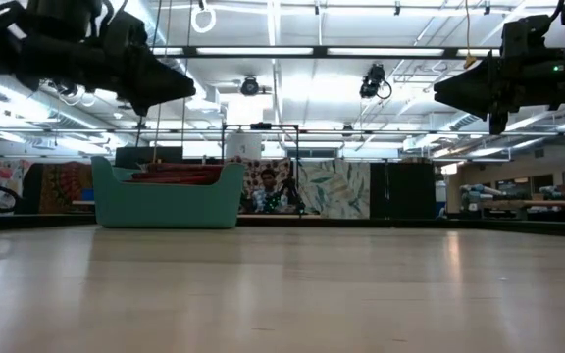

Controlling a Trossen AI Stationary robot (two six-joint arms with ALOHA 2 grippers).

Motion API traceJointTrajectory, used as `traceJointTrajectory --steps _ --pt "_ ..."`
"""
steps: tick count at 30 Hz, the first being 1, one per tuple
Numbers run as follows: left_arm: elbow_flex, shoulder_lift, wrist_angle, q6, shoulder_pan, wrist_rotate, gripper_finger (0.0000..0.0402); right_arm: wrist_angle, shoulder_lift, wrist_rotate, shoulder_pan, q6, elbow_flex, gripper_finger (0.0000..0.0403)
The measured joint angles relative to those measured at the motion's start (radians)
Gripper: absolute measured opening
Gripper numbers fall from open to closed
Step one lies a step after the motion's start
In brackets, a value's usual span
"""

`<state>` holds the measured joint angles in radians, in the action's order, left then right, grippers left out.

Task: Sort popcorn bags into baskets
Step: Return to Home Position

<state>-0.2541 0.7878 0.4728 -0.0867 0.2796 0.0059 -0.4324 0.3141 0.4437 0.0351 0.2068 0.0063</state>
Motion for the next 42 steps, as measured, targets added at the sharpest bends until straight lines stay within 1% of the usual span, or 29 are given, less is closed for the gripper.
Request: traceJointTrajectory --steps 3,9,14,19,26,33,38,42 --pt "0.033 0.0 0.055 0.043 -0.011 -0.001 0.0109 0.0 0.0 0.0 0.0 0.0 0.0 0.011" --pt "0.033 -0.001 0.048 0.185 -0.036 -0.002 0.0109 0.0 0.0 0.0 0.0 0.0 0.0 0.011" --pt "0.033 -0.058 0.045 0.229 -0.069 -0.002 0.0105 0.0 0.0 0.0 0.0 0.0 0.0 0.011" --pt "0.033 -0.158 0.026 0.226 -0.094 -0.001 0.0079 0.0 0.0 0.0 0.0 0.0 0.0 0.011" --pt "0.033 -0.268 -0.125 0.23 -0.151 -0.001 0.0047 0.0 0.0 0.0 0.0 0.0 0.0 0.011" --pt "0.033 -0.39 -0.136 0.203 -0.223 0.0 0.0029 0.0 0.0 0.0 0.0 0.0 0.0 0.011" --pt "0.033 -0.474 -0.143 0.127 -0.237 0.0 0.0016 0.0 0.0 0.0 0.0 0.0 0.0 0.011" --pt "0.033 -0.567 -0.185 0.124 -0.245 0.0 0.001 0.0 0.0 0.0 0.0 0.0 0.0 0.011"
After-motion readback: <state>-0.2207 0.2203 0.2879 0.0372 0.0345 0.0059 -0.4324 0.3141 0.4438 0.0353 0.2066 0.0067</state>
